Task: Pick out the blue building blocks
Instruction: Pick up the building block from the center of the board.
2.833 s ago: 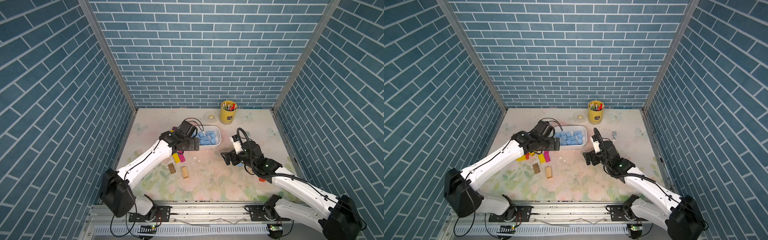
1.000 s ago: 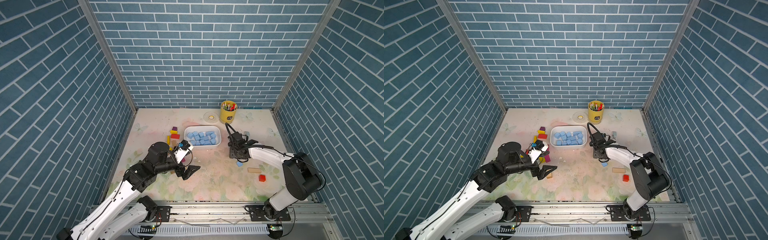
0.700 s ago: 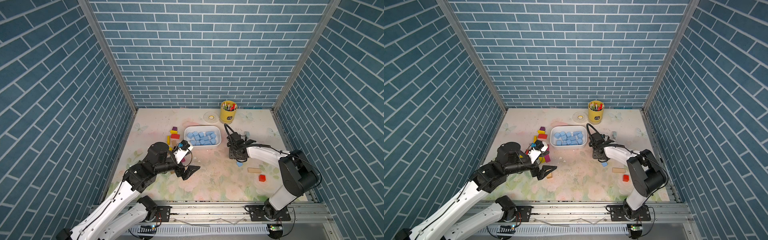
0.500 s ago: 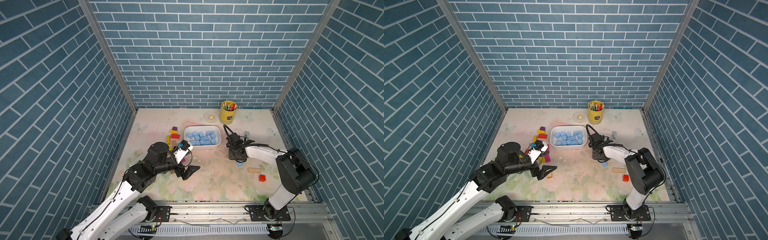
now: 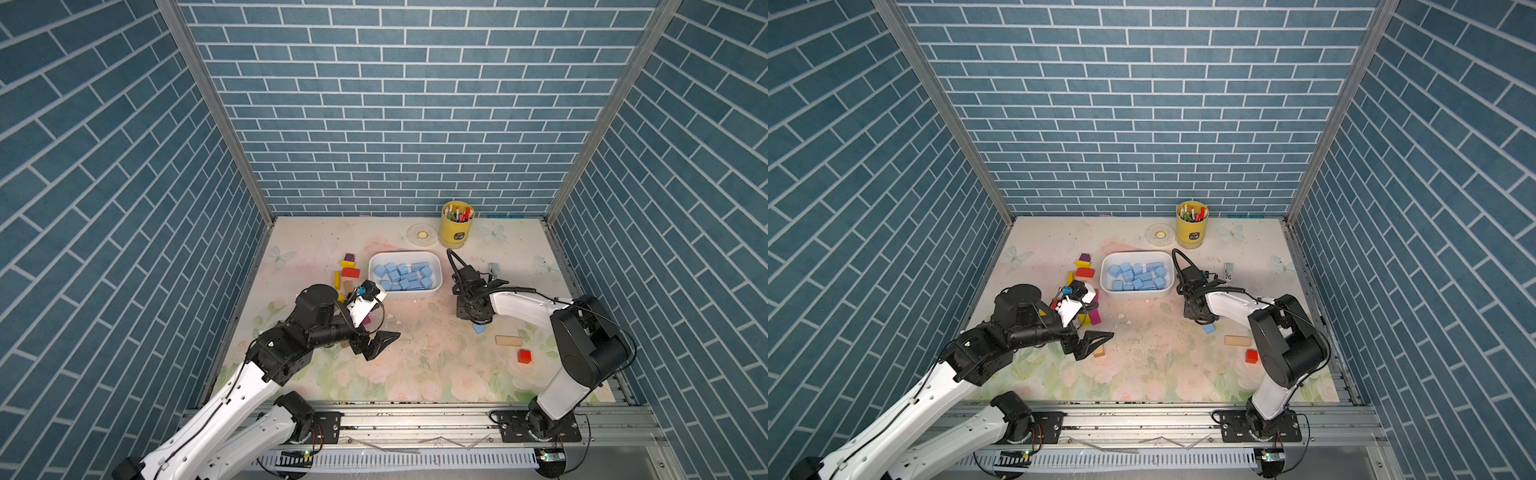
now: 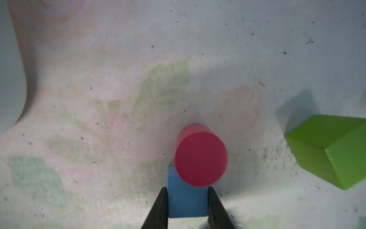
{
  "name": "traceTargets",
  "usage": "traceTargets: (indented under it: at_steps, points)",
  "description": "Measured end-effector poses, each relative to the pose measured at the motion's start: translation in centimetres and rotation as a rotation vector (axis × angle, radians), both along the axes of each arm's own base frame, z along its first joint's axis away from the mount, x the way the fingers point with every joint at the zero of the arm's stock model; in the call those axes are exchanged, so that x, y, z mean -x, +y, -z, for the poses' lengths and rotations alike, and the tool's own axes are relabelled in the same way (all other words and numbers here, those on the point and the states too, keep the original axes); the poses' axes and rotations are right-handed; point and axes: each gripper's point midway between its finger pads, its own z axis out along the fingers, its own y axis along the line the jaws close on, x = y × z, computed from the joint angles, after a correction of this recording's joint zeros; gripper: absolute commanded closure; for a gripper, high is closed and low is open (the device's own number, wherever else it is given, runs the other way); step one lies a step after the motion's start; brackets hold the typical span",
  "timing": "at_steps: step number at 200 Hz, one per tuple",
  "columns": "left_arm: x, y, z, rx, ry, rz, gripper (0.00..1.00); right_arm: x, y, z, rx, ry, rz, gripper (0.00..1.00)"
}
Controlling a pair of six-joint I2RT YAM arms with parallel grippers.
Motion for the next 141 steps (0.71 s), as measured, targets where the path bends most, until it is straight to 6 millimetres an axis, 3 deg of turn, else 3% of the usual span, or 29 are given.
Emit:
traceTargets:
  at_steps: [28, 61, 141]
  points:
    - [0.0, 0.0, 0.0, -0.001, 0.001, 0.0, 0.01, 0.0, 0.2, -0.6, -0.015, -0.011, -0.003, 0.81]
    - [0.0, 0.0, 0.0, -0.001, 0.001, 0.0, 0.01, -0.1, 1.0, -3.2, -0.063, -0.071, -0.018, 0.83]
    - [0.1, 0.1, 0.2, -0.007, 0.003, 0.0, 0.01, -2.4, 6.9, -10.4, -0.168, -0.194, -0.131, 0.86]
